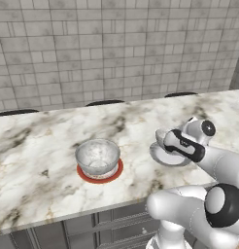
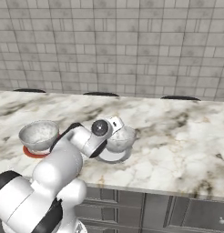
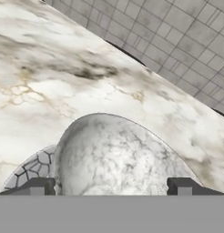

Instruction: Move the bowls from the cabinet to the plates on the dining table.

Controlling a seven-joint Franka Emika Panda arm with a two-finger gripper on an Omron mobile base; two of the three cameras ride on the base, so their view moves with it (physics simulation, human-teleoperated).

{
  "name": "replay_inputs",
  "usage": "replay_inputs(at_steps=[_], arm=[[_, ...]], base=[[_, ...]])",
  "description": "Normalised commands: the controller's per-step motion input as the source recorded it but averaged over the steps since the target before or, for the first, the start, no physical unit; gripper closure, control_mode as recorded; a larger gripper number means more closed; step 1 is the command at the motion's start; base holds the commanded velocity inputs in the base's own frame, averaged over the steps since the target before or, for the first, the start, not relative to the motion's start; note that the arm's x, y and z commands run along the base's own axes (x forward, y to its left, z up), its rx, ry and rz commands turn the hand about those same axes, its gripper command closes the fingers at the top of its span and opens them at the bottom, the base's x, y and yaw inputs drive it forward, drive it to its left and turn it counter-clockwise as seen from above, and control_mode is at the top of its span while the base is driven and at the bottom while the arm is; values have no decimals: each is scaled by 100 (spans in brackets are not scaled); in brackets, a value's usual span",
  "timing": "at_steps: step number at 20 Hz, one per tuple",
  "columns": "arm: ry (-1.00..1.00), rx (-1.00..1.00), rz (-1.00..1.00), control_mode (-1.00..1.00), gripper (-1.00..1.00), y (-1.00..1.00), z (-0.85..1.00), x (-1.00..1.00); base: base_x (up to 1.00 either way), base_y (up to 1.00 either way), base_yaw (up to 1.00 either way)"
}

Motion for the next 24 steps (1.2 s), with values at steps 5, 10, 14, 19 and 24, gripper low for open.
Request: replay_inputs(at_steps=[5, 10, 14, 19, 24], arm=[[0, 0, 0, -100, -100, 9, 19, -34], [3, -6, 0, -100, -100, 26, 45, -21], [13, -8, 0, -100, -100, 16, 61, -26], [17, -5, 0, -100, -100, 1, 58, -51], [12, 0, -2, -100, -100, -8, 39, -90]], base=[[0, 0, 0], [0, 0, 0], [0, 0, 0], [0, 0, 0], [0, 0, 0]])
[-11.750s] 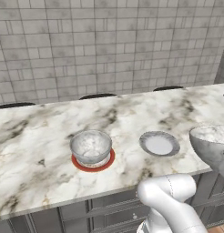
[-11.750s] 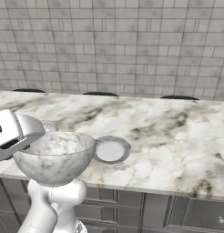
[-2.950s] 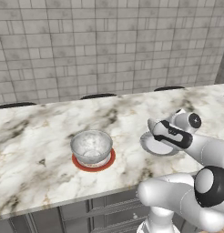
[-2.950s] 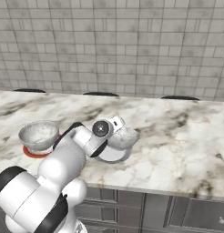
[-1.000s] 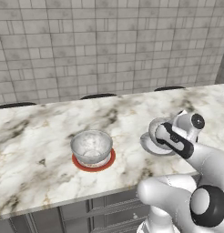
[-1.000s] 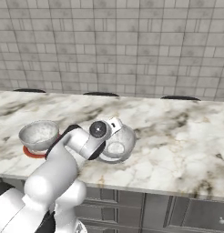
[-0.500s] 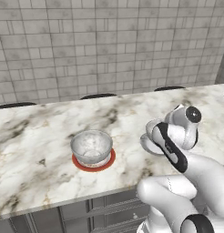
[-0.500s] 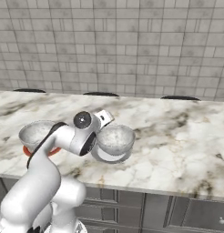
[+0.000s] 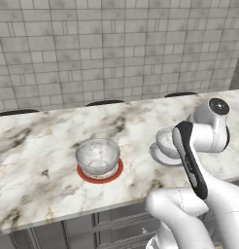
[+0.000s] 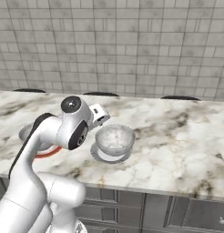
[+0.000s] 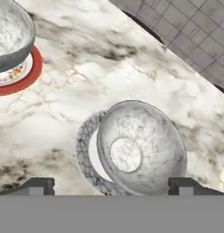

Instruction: Move the bowls from the cabinet to the plates on the dining table.

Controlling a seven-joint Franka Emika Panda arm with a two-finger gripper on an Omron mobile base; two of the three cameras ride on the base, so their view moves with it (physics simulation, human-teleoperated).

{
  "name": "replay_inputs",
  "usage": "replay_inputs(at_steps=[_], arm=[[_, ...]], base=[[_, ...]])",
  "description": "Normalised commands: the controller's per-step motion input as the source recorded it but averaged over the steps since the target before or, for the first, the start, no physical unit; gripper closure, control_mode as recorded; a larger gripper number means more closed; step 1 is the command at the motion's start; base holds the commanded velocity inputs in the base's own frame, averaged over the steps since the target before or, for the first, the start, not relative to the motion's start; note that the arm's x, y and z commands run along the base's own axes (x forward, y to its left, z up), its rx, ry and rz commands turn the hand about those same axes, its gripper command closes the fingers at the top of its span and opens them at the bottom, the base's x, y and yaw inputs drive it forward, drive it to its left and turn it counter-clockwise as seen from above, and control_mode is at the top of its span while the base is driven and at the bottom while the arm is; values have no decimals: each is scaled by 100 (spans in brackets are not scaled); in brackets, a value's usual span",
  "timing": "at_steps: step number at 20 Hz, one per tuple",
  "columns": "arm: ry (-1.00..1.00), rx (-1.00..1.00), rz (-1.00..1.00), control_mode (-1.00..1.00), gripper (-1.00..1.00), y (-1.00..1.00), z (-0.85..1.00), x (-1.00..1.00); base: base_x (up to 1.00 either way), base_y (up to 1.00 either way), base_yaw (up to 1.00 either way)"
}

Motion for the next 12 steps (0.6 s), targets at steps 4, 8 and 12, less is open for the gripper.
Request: replay_inputs(at_steps=[4, 8, 12], arm=[[6, 0, -4, -100, -100, -7, 23, -100], [0, 2, -18, -100, -100, -6, 2, -100], [-6, 4, -31, -100, -100, 0, 10, -67]], base=[[0, 0, 0], [0, 0, 0], [0, 0, 0]])
